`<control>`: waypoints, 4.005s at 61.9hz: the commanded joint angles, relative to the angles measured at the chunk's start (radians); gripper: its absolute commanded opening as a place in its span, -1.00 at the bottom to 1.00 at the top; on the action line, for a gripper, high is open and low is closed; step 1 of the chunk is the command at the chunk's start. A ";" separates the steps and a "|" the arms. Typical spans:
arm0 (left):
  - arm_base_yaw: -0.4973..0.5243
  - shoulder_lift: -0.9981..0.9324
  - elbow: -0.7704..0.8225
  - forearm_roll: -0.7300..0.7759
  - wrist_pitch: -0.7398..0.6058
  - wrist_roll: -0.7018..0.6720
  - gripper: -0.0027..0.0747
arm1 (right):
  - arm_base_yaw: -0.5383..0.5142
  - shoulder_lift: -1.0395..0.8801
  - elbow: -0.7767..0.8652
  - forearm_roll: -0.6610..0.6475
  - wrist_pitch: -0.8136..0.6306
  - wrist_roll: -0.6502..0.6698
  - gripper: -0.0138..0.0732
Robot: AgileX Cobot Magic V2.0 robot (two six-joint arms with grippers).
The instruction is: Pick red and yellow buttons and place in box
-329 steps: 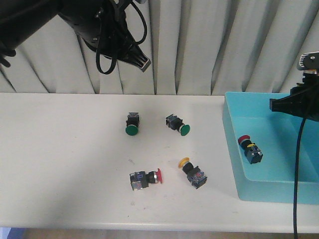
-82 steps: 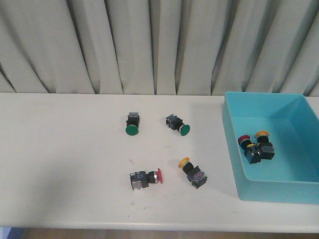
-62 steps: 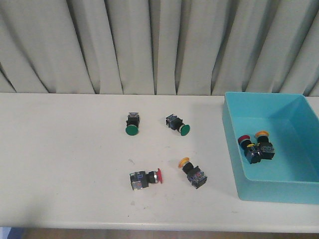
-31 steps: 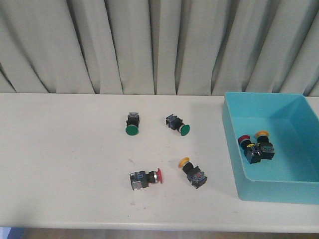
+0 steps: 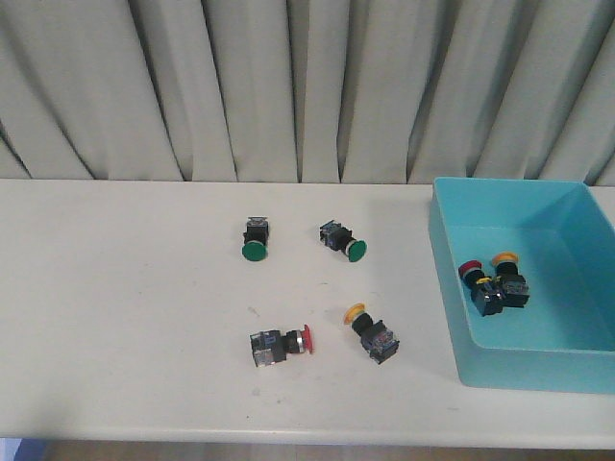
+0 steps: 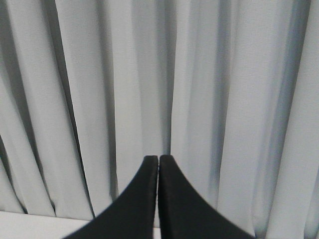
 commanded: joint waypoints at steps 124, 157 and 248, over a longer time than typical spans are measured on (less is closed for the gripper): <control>0.000 -0.034 0.047 0.033 -0.098 -0.003 -0.95 | -0.002 -0.008 -0.025 0.018 -0.061 0.004 -0.70; 0.000 -0.034 0.047 0.033 -0.098 -0.003 -0.95 | -0.002 -0.100 0.069 -1.035 -0.091 1.075 -0.70; 0.000 -0.034 0.047 0.033 -0.098 -0.003 -0.95 | 0.136 -0.896 0.908 -1.475 -0.277 1.491 -0.70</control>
